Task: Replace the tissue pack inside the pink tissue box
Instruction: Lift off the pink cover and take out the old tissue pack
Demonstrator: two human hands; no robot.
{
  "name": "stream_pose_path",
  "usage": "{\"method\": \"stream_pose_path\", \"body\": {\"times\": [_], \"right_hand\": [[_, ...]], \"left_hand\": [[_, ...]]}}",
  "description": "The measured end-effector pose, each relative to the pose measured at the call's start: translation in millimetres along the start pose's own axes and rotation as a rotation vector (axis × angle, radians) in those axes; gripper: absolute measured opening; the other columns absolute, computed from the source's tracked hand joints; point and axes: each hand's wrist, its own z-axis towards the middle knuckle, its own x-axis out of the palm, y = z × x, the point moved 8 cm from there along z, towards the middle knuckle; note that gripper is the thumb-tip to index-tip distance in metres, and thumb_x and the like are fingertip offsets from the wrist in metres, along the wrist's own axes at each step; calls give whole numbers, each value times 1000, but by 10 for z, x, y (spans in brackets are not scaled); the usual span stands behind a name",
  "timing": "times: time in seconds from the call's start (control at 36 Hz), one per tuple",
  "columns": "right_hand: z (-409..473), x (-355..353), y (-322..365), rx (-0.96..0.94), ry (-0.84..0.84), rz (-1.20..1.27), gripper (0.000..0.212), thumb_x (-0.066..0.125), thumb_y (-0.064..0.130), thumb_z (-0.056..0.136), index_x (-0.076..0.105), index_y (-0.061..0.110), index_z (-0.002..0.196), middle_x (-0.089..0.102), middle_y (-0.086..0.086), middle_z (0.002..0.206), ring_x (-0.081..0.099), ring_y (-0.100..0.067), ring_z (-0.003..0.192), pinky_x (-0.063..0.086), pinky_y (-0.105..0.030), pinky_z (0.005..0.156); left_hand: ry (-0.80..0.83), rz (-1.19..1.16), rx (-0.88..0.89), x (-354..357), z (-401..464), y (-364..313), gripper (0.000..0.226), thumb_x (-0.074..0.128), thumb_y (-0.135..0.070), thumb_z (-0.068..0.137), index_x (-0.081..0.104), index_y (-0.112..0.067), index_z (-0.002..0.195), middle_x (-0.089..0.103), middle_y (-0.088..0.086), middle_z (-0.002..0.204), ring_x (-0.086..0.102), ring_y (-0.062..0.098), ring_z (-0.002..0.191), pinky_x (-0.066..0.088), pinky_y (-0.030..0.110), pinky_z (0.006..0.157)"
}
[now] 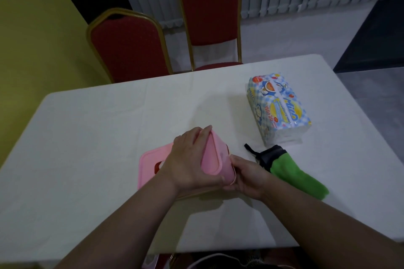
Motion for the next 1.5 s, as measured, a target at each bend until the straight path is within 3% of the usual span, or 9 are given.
{"method": "stream_pose_path", "body": {"times": [0.14,0.33,0.44,0.56,0.61,0.75,1.0,1.25,1.5], "right_hand": [[5,-89,-8,29,-21,68,38,42,32,95,57,11,123,64,-14,108,67,-23,82,59,-35,65],[-66,-208,66,-22,-158,-116,20,46,32,93,64,21,95,54,1,52,50,-14,43,40,-21,39],[-124,-339,191,-115,-378,-308,26,46,28,96,68,17,98,60,-13,74,54,-24,55,47,-29,50],[-193,-367,345,-201,-565,-521,25,44,25,98,66,19,107,65,-10,95,61,-26,86,50,-35,77],[-180,-401,360,-194,-605,-615,31,45,25,97,62,14,120,65,-8,113,59,-25,105,47,-36,96],[-194,-397,377,-160,-645,-700,35,48,25,95,60,14,125,62,-7,124,56,-24,114,43,-37,102],[-224,-361,386,-149,-650,-695,34,53,22,93,60,12,124,63,-8,121,57,-24,112,43,-38,102],[-226,-353,307,-101,-525,-524,26,52,0,84,73,14,91,72,-7,83,63,-19,74,46,-27,70],[-281,-326,318,-129,-504,-555,42,54,-7,80,71,31,82,74,8,87,66,-11,84,51,-26,77]], "left_hand": [[-13,-68,-41,-90,9,142,118,64,-72,54,-3,-38,145,17,-10,148,24,17,133,33,39,108],[-120,-306,-55,-383,-13,335,116,74,-58,54,9,-36,147,24,-12,148,30,9,130,34,36,106],[-225,-488,-63,-576,-71,525,123,60,-83,48,13,-30,148,26,-15,145,30,-1,129,28,9,100],[-323,-684,-142,-704,-167,780,129,61,-83,45,13,-25,149,32,-7,144,37,10,129,39,25,101],[-416,-785,-170,-776,-227,902,137,61,-88,40,16,-18,148,36,-4,139,43,10,123,43,11,90],[-575,-922,-230,-893,-380,1219,127,65,-85,40,32,-13,139,52,-3,121,56,8,105,52,18,81],[-729,-823,-559,-1093,-632,1875,83,50,-61,64,42,-17,133,54,15,130,57,30,106,50,41,78],[-576,-370,-940,-1066,-468,2103,113,58,-75,54,23,-19,145,41,18,139,43,41,124,39,54,101],[-295,-79,-1009,-581,-100,2202,122,67,-76,54,9,-24,148,27,18,146,30,40,132,26,52,109]]}}
